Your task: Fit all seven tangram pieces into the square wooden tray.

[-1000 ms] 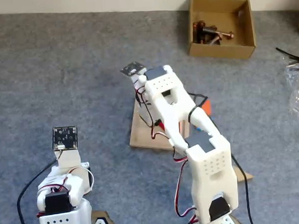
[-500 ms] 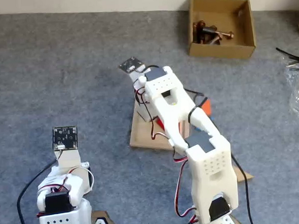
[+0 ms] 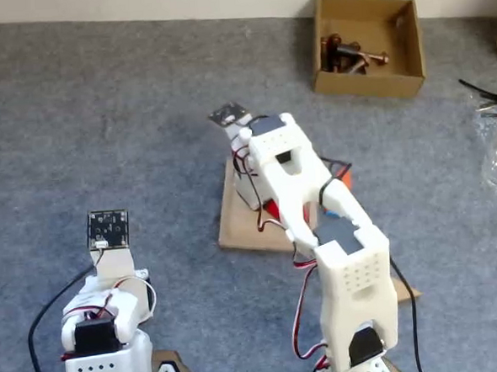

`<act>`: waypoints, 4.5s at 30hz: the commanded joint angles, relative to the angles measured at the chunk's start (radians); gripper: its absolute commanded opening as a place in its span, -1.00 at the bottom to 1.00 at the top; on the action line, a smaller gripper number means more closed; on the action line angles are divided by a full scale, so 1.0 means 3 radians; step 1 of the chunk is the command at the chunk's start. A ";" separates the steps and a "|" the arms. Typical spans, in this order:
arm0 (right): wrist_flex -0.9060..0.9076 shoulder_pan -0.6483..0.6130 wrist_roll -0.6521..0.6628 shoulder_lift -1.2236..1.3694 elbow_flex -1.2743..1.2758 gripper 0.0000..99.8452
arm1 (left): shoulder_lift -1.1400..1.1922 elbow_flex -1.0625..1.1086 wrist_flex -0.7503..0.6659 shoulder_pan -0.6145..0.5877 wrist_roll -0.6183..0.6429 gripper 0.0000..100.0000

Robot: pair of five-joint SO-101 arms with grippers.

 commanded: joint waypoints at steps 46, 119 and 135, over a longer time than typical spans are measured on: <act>0.0315 0.0765 -0.0005 -0.0545 -0.0105 -0.99 | 0.0023 0.0069 0.0026 -0.0028 0.0005 -0.99; -0.0852 0.0836 -0.0256 -0.0514 -0.0289 -0.99 | 0.0023 0.0069 0.0026 -0.0028 0.0005 -0.99; -0.1041 0.0852 0.0046 -0.0524 0.0202 -0.99 | 0.0023 0.0069 0.0026 -0.0028 0.0005 -0.99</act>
